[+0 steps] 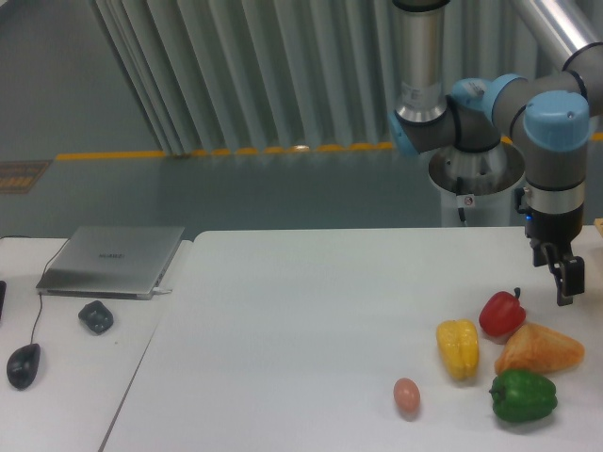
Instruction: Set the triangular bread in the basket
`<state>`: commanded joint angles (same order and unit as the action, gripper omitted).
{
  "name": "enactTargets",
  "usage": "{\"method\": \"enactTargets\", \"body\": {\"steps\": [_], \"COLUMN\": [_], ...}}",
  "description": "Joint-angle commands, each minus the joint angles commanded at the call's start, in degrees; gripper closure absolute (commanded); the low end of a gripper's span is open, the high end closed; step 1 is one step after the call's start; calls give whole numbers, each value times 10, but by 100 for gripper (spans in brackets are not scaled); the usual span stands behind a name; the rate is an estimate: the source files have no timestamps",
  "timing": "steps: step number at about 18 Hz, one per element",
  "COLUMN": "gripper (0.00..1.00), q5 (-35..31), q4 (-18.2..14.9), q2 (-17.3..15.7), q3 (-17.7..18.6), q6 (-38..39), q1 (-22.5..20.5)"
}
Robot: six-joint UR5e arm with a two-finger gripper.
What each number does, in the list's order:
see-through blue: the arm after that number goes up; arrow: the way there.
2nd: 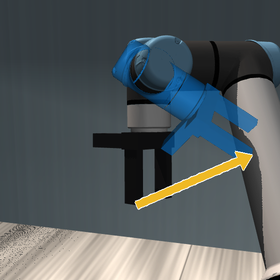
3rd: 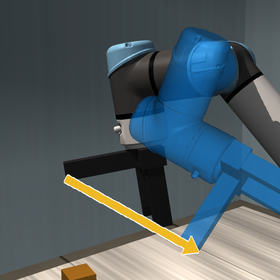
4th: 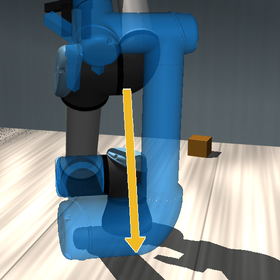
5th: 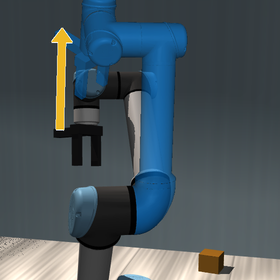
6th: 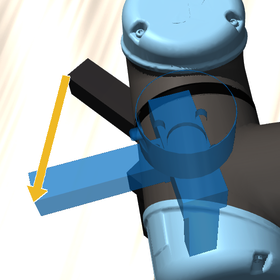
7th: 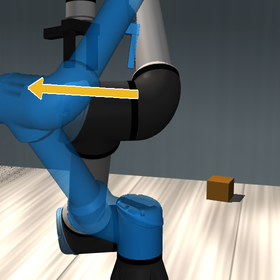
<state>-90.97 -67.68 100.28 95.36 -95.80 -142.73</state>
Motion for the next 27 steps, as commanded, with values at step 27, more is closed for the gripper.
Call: {"method": "enactTargets", "body": {"steps": [27], "gripper": [0], "q5": [-37], "q4": [42], "q2": [69], "q3": [-33], "q6": [350], "q1": [132]}}
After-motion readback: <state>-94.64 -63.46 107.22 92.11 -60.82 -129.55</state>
